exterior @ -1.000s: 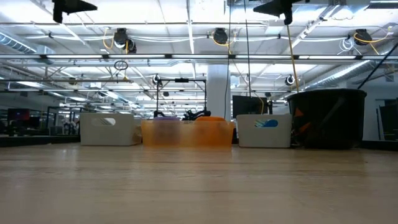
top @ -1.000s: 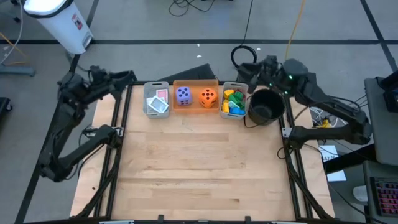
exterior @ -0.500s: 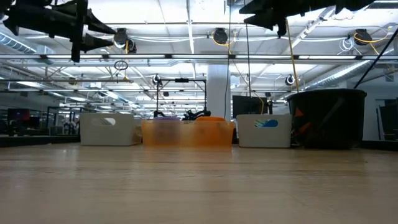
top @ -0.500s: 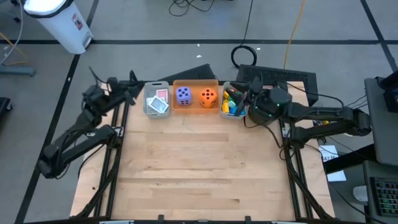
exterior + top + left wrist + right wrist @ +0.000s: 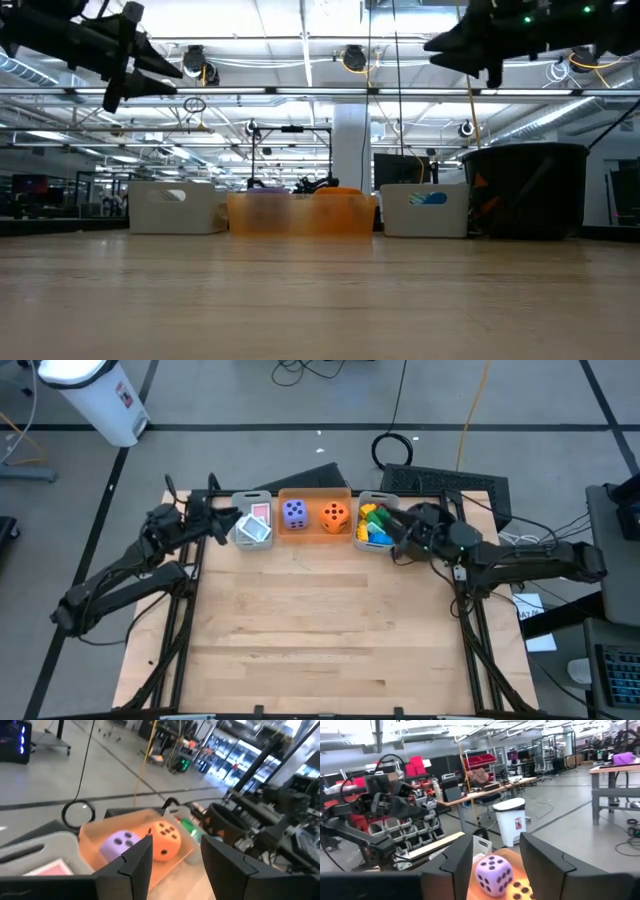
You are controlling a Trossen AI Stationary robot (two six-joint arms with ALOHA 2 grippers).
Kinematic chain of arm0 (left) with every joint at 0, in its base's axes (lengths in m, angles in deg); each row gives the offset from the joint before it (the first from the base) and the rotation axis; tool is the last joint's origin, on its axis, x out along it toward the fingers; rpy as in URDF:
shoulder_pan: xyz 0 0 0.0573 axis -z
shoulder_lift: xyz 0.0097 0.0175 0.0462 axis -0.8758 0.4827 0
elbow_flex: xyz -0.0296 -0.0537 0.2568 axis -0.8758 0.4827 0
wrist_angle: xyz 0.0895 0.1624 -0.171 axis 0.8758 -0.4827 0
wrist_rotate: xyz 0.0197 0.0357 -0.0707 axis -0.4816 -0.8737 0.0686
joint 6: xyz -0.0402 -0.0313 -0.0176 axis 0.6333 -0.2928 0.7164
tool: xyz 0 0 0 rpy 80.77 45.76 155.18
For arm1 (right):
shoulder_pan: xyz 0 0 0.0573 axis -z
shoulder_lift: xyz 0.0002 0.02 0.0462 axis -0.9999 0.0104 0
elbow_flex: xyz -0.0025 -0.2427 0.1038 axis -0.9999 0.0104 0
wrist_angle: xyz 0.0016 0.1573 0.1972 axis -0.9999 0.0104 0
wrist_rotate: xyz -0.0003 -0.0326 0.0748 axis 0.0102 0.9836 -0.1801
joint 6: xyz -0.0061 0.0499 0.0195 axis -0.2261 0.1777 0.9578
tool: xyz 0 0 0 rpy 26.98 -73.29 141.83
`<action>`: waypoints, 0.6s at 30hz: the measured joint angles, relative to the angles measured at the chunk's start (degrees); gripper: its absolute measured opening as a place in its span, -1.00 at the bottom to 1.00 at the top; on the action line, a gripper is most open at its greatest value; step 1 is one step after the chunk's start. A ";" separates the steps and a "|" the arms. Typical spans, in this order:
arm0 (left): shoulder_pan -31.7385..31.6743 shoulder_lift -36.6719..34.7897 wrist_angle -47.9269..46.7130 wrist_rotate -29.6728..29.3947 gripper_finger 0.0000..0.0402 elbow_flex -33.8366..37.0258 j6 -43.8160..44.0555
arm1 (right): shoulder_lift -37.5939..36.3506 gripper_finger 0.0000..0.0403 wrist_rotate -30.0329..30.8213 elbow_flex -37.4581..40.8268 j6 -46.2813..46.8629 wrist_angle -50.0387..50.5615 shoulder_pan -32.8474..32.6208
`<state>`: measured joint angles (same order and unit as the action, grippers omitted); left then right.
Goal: Pick & Place Toys
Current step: Return to Home Position
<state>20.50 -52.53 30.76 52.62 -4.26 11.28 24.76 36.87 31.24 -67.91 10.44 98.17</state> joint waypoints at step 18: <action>-0.06 -18.28 -12.54 -11.66 -0.14 2.67 1.43 | -17.83 -0.36 2.12 14.25 1.77 5.65 0.23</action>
<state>20.45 -70.81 18.22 40.96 -1.59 12.70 6.93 38.99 45.49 -66.14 16.08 98.40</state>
